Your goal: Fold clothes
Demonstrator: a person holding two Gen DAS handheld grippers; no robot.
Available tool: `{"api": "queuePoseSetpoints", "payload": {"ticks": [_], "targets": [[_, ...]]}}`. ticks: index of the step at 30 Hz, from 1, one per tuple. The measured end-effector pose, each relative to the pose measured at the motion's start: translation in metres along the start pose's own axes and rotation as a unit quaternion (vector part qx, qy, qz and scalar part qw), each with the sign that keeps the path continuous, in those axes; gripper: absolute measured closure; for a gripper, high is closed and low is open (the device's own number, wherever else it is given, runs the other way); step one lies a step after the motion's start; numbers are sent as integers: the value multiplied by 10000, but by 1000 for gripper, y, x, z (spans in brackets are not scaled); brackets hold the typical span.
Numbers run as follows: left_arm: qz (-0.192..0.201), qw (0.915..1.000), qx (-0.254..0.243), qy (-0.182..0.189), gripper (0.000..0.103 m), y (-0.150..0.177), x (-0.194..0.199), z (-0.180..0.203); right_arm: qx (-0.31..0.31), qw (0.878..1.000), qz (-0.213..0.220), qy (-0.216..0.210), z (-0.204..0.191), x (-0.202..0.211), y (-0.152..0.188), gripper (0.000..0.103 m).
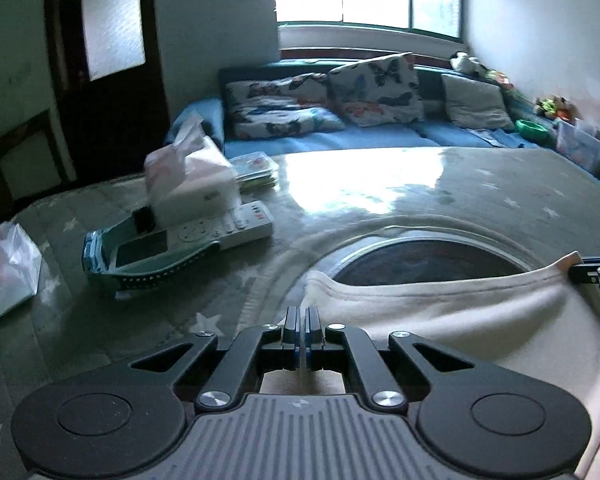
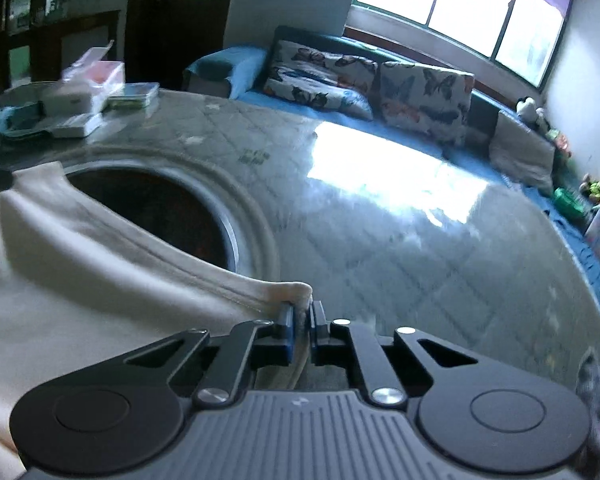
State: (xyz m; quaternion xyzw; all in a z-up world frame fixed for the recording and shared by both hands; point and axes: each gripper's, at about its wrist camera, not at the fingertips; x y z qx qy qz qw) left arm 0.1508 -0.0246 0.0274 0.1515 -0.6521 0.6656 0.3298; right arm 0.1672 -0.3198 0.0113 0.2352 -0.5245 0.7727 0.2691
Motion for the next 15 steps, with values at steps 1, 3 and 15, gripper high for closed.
{"api": "queuePoseSetpoints", "payload": {"ticks": [1, 3, 15], "targets": [[-7, 9999, 120, 41, 98, -1, 1, -6, 19, 10000, -5, 38, -3, -5, -5, 97], [15, 9993, 341, 147, 97, 0, 6, -18, 52, 9999, -35, 94, -7, -12, -13, 96], [-440, 9970, -300, 564, 59, 38, 43, -24, -117, 9986, -23, -507, 15, 22, 1, 74]]}}
Point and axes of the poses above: each gripper's, at about its wrist camera, not at the fingertips, and x roughly against the way its jaws point, z to its right, y to its underside, and after that the axes turned 10 degrees about y, right-handed
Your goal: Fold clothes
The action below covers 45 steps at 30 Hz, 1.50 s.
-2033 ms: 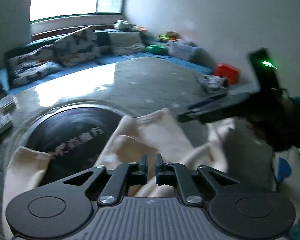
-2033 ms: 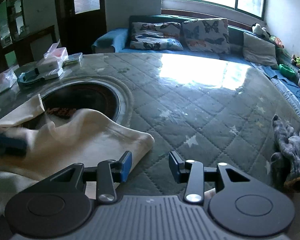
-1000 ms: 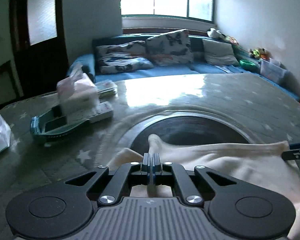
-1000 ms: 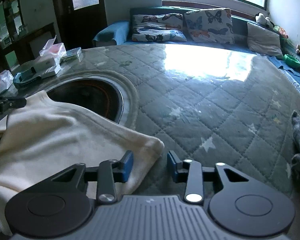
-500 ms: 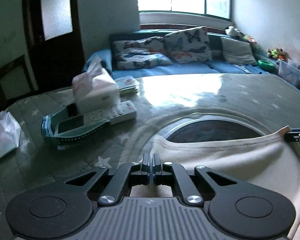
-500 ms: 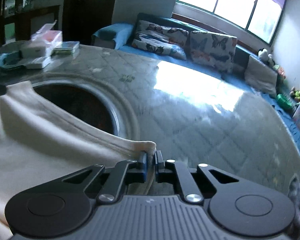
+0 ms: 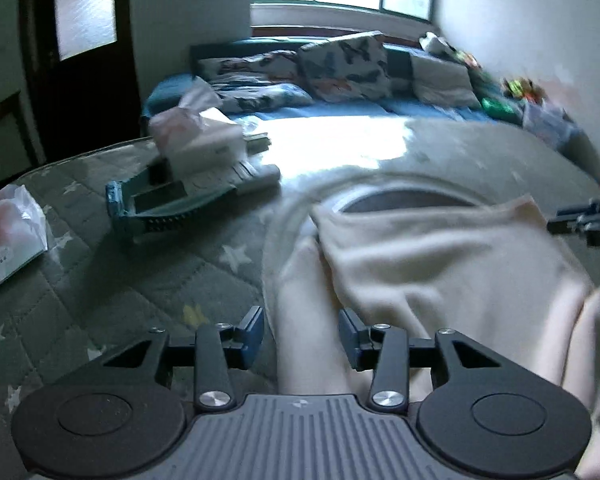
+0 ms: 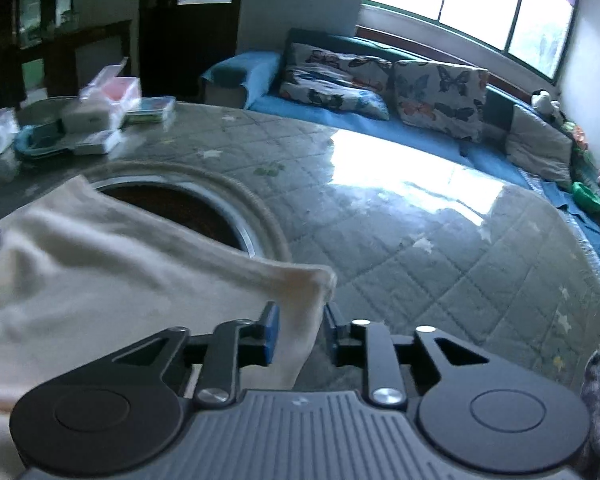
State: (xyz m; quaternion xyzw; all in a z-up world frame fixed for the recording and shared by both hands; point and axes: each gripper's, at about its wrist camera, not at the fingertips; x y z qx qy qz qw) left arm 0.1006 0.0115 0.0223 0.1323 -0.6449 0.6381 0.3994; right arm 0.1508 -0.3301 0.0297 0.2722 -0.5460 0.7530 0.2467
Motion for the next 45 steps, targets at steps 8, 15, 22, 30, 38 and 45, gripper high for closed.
{"api": "queuePoseSetpoints", "payload": {"ticks": [8, 15, 22, 30, 38, 45], "targets": [[350, 9964, 90, -771, 94, 12, 23, 5, 62, 9999, -69, -61, 9, 36, 34, 66], [340, 9795, 1199, -1585, 94, 48, 75, -31, -303, 9990, -96, 312, 50, 74, 82, 66], [108, 9761, 1440, -1626, 62, 80, 104, -44, -892, 9938, -193, 639, 93, 96, 118, 66], [516, 9931, 442, -957, 63, 69, 132, 12, -1415, 9884, -248, 497, 120, 92, 120, 66], [456, 9901, -928, 952, 61, 67, 122, 128, -1409, 9873, -517, 524, 120, 54, 108, 70], [177, 9688, -2079, 1334, 56, 74, 82, 200, -1242, 9908, -219, 496, 115, 59, 95, 97]]}}
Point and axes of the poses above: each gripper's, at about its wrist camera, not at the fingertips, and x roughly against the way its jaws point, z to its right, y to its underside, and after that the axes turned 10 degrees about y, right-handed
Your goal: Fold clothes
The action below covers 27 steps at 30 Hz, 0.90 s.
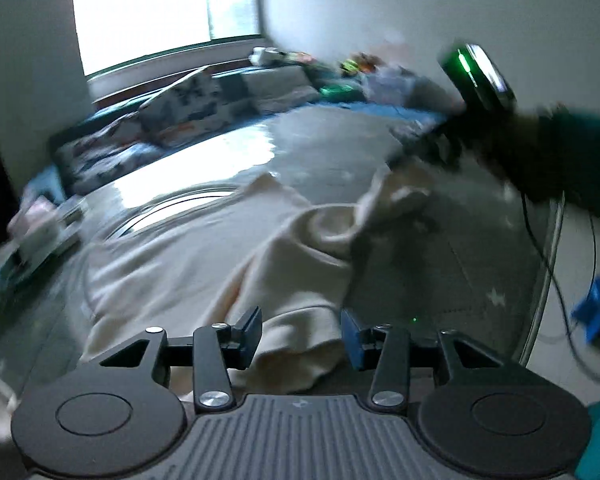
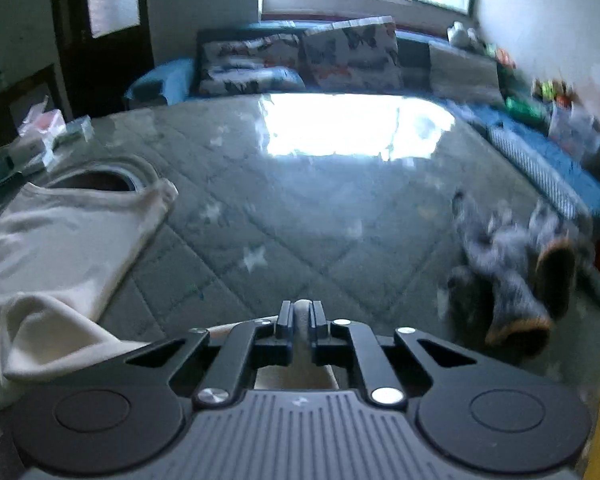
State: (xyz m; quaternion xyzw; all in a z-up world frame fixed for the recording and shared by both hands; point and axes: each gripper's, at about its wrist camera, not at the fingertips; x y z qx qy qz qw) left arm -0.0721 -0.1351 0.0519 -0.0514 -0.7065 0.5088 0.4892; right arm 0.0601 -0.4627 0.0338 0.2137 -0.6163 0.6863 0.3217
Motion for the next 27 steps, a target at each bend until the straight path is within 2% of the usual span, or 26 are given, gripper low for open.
{"api": "queuePoseSetpoints", "payload": {"ticks": [3, 7, 8, 9, 11, 12, 15, 19, 22, 25, 27], "targets": [[-115, 9997, -184, -70, 56, -3, -20, 5, 96, 9990, 445, -3, 0, 18, -13, 97], [-345, 9991, -258, 41, 57, 8, -35, -2, 5, 9947, 1023, -89, 10, 47, -27, 97], [-393, 9988, -288, 24, 62, 9, -38, -2, -52, 9927, 1199, -97, 15, 57, -29, 97], [-438, 9985, -331, -2, 77, 10, -41, -2, -85, 9910, 1330, -102, 20, 64, -29, 97], [-495, 9981, -362, -54, 88, 12, -42, -1, -152, 9882, 1520, -82, 31, 76, -27, 97], [-484, 9982, -346, -10, 97, 11, -39, -2, -188, 9881, 1527, -24, 37, 79, -25, 97], [-423, 9975, -159, 543, 97, 10, -25, -6, -304, 9901, 1364, 138, 54, 81, -11, 97], [-406, 9929, -426, 1035, 97, 18, -4, 3, -315, 9935, 907, 605, 69, 75, 12, 96], [-500, 9901, -687, 1115, 95, 24, 4, 8, -503, 9952, 636, 549, 77, 72, 25, 95], [-466, 9878, -748, 1282, 92, 24, 8, 9, -633, 9970, 370, 260, 76, 68, 32, 92], [-315, 9878, -754, 1326, 89, 20, 11, 10, -699, 9974, 190, 44, 72, 60, 35, 84]]}}
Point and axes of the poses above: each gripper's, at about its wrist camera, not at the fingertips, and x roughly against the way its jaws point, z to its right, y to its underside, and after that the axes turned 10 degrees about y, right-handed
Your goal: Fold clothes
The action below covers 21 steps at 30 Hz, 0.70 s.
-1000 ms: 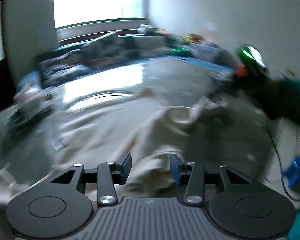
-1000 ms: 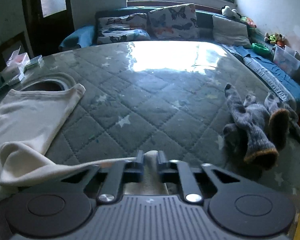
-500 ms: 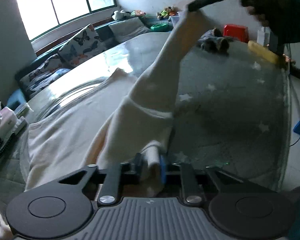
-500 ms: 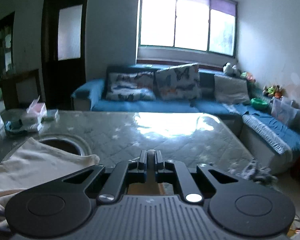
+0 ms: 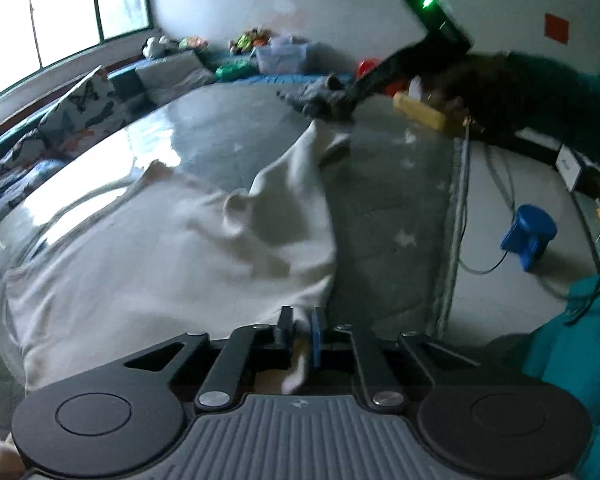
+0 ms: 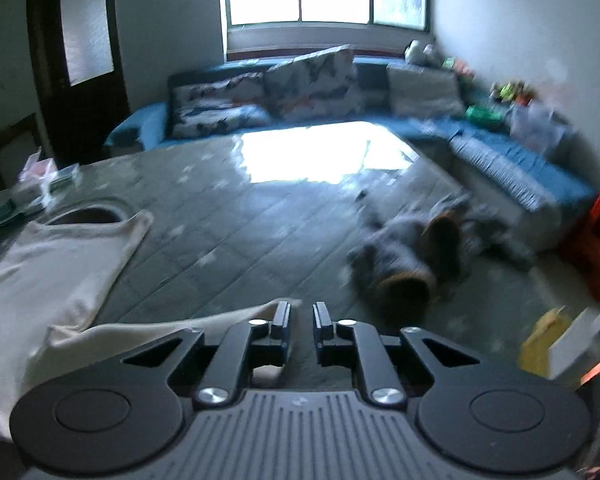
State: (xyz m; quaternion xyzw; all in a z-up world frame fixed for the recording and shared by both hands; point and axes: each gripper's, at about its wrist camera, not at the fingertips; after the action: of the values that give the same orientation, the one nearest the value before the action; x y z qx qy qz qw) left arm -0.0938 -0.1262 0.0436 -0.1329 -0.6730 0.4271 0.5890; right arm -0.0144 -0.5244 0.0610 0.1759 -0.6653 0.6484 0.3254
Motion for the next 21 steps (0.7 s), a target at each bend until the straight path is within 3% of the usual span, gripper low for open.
{"api": "queuePoseSetpoints", "payload": {"ticks": [1, 3, 5, 7, 12, 13, 16, 18, 21], "targets": [[66, 10000, 38, -30, 87, -2, 0, 0, -41, 9999, -74, -78, -3, -5, 1, 80], [176, 9997, 154, -119, 76, -7, -2, -2, -122, 9994, -220, -235, -8, -15, 2, 79], [238, 9992, 274, -184, 71, -12, -7, -6, -284, 9985, -355, -298, -13, -25, 2, 78], [261, 9989, 344, -195, 71, -15, -13, -6, -489, 9971, -482, -312, -19, -35, 1, 73], [239, 9990, 350, -160, 70, -20, -28, -4, -784, 9942, -700, -237, -28, -55, 0, 72], [194, 9991, 331, -162, 70, -21, -31, -3, -804, 9937, -724, -285, -30, -58, 0, 73], [48, 9994, 298, -163, 70, -21, -41, -3, -703, 9945, -710, -324, -38, -62, -1, 99], [-17, 9993, 348, -144, 80, -19, -45, -3, -581, 9964, -519, -341, -41, -57, -5, 100], [-37, 9992, 392, 43, 91, -16, -46, -4, -504, 9968, 150, -607, -41, -27, -17, 100]]}}
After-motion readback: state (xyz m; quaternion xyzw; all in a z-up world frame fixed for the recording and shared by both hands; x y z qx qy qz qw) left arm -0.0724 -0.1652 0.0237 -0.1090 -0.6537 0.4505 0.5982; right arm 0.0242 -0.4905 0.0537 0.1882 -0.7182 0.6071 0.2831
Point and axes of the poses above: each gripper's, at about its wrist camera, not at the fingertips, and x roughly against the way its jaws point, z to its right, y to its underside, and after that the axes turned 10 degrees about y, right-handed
